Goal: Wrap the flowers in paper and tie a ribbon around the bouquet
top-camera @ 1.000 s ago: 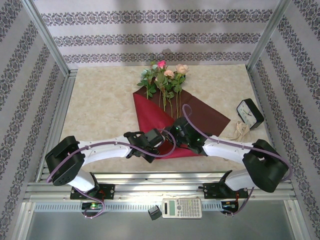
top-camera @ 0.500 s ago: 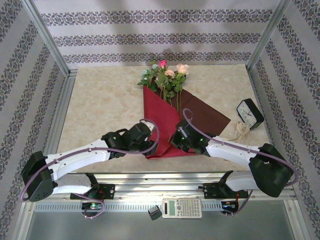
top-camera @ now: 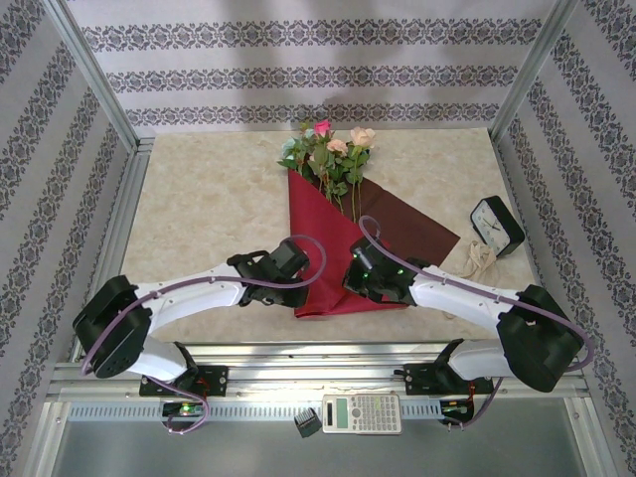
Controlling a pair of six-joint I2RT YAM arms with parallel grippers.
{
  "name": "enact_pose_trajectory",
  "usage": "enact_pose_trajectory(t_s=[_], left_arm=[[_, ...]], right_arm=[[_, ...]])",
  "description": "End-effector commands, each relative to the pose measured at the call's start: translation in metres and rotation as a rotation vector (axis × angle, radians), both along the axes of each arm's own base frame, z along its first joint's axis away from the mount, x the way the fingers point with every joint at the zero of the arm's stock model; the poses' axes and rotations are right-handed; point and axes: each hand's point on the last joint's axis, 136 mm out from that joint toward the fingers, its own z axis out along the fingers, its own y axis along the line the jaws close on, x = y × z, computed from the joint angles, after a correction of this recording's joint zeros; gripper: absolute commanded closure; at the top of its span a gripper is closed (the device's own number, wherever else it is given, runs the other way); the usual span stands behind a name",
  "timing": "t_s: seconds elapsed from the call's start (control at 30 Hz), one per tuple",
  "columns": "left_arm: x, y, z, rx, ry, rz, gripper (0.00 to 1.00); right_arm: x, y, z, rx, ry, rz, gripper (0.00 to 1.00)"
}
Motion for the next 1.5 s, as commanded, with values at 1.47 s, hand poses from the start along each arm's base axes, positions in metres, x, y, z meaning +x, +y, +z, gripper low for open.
enact_pose_trajectory(t_s=[1.47], left_arm=[[-0.003,-0.023,-0.048,-0.044,0.146,0.033,0.91]], right_arm=[[-0.033,0.047,-0.009,0.201,0.136,-0.156,1.00]])
